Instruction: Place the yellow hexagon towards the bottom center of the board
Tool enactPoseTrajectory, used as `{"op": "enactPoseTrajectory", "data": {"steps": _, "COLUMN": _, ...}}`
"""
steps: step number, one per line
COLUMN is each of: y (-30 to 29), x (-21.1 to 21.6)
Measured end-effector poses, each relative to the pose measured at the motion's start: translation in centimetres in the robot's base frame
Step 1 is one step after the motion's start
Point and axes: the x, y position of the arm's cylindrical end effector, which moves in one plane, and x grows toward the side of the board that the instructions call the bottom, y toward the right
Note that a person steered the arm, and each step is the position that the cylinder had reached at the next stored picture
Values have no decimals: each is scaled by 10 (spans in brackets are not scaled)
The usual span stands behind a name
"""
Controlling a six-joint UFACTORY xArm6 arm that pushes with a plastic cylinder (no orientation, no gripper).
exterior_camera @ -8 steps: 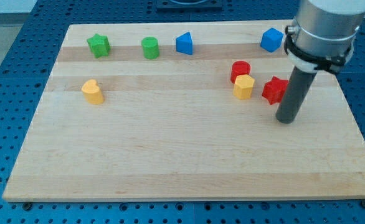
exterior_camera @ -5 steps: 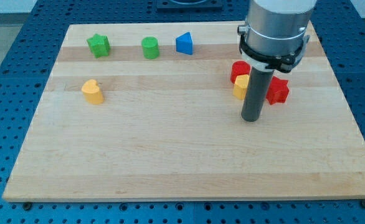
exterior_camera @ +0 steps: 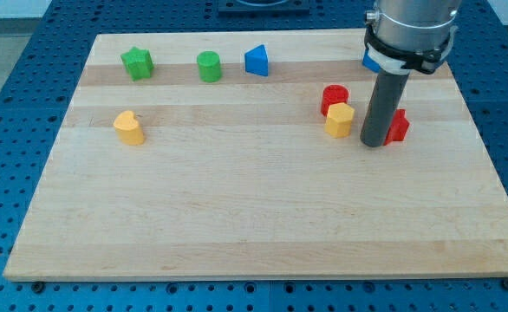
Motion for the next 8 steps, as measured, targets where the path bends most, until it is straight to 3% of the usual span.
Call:
{"op": "enactPoseTrajectory", "data": {"steps": 3, "y": -7, "x": -38}}
{"op": "enactPoseTrajectory", "data": {"steps": 8, "y": -108, "x": 3}}
